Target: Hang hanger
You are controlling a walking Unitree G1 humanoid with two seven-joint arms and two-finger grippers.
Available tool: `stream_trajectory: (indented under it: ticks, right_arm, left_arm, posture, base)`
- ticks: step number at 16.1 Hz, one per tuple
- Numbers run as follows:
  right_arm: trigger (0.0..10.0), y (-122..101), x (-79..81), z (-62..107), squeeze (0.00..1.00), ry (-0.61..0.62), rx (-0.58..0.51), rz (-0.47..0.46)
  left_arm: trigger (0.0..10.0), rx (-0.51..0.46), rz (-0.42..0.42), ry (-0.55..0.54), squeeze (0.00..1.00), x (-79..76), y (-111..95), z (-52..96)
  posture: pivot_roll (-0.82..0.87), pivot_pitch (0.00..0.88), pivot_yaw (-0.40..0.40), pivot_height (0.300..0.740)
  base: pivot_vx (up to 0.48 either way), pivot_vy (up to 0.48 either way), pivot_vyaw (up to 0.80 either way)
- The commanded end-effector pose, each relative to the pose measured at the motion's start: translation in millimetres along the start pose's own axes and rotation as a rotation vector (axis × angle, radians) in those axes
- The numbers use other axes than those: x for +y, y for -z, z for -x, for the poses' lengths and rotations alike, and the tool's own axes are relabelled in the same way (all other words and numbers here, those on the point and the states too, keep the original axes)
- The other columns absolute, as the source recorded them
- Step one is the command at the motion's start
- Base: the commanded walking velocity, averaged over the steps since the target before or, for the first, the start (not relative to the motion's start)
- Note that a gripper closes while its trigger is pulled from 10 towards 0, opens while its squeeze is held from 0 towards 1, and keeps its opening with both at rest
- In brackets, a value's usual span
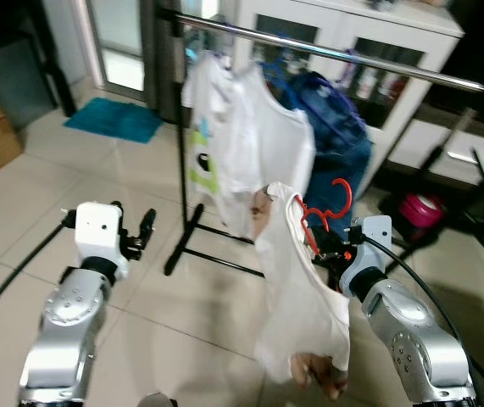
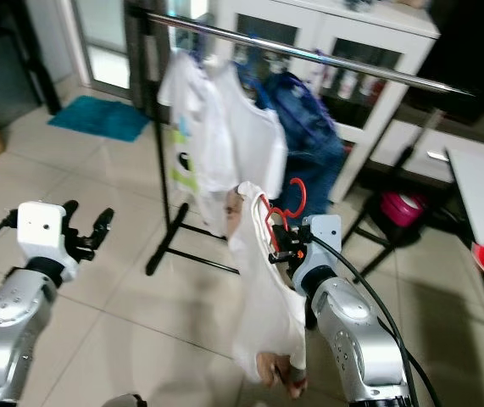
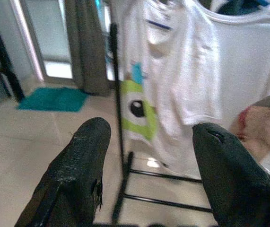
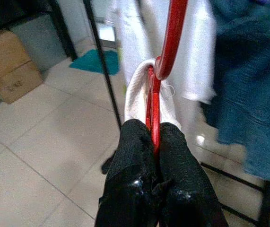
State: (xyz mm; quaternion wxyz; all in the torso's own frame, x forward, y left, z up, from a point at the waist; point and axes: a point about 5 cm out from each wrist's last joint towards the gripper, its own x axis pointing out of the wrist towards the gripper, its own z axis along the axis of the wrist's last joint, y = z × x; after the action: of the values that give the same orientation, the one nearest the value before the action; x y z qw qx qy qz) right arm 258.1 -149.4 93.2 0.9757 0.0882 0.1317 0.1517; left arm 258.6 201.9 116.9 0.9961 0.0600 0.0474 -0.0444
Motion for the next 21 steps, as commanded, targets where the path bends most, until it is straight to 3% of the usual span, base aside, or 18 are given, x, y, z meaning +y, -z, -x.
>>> stream_trajectory:
  ticks: [1, 3, 5, 8, 11, 14, 17, 18, 21]
  right_arm:
    - [10.0, -3.0, -3.9, 1.1, 0.0, 0.038, -0.021, 0.01]
    - [10.0, -6.7, -5.1, 2.8, 0.0, 0.066, -0.046, -0.014]
    - [10.0, -0.9, -16.2, 7.5, 0.0, 0.145, -0.042, -0.029]
    - [10.0, -3.5, -8.8, -4.5, 0.0, 0.105, -0.024, 0.014]
    - [10.0, -10.2, -4.9, -9.5, 0.0, 0.076, -0.033, 0.048]
    - [10.0, -11.4, -5.7, -6.6, 0.0, 0.083, -0.065, 0.083]
    - [10.0, -10.0, -6.7, -4.4, 0.0, 0.091, -0.068, 0.059]
    - [10.0, -8.7, -8.3, -6.6, 0.0, 0.116, -0.061, 0.032]
    - [10.0, -10.9, -7.1, -18.3, 0.0, 0.119, -0.048, 0.068]
  left_arm:
    - [10.0, -0.005, -0.003, -0.004, 0.07, 0.3, -3.9, 0.3]
    - [10.0, -0.003, -0.009, 0.001, 0.07, 0.6, -6.1, 0.0]
    - [10.0, 0.0, -0.019, 0.003, 0.07, 0.4, -6.2, -0.9]
    - [10.0, -0.005, -0.031, -0.016, 0.06, 3.7, -9.0, -0.3]
    - [10.0, -0.004, 0.024, -0.023, 0.04, 5.0, -8.2, -5.0]
    - [10.0, -0.023, 0.03, 0.066, 0.05, -6.5, -12.2, -6.5]
    - [10.0, -0.027, 0.031, 0.091, 0.05, -9.6, -11.3, -5.5]
    - [10.0, -0.033, 0.024, 0.088, 0.05, -8.6, -11.9, -6.1]
    - [10.0, -0.016, 0.01, 0.073, 0.06, -3.2, -8.9, -2.4]
  posture:
    - [-0.02, 0.066, -0.077, 0.74]
    - [-0.03, 0.069, -0.063, 0.74]
    - [-0.01, 0.064, -0.069, 0.74]
    - [0.01, 0.044, -0.08, 0.74]
    - [-0.01, 0.022, -0.06, 0.74]
    - [-0.01, 0.03, -0.052, 0.74]
    - [-0.01, 0.025, -0.043, 0.74]
    - [0.0, 0.024, -0.047, 0.74]
    - [0.01, 0.029, -0.057, 0.74]
  base:
    - [0.0, -0.382, 0.0]
    - [0.0, -0.382, 0.0]
    - [0.0, -0.388, 0.0]
    - [0.0, -0.389, 0.0]
    - [0.0, 0.0, 0.0]
    - [0.0, 0.0, 0.0]
    - [0.0, 0.0, 0.0]
    - [0.0, 0.0, 0.0]
    - [0.252, 0.0, -0.71]
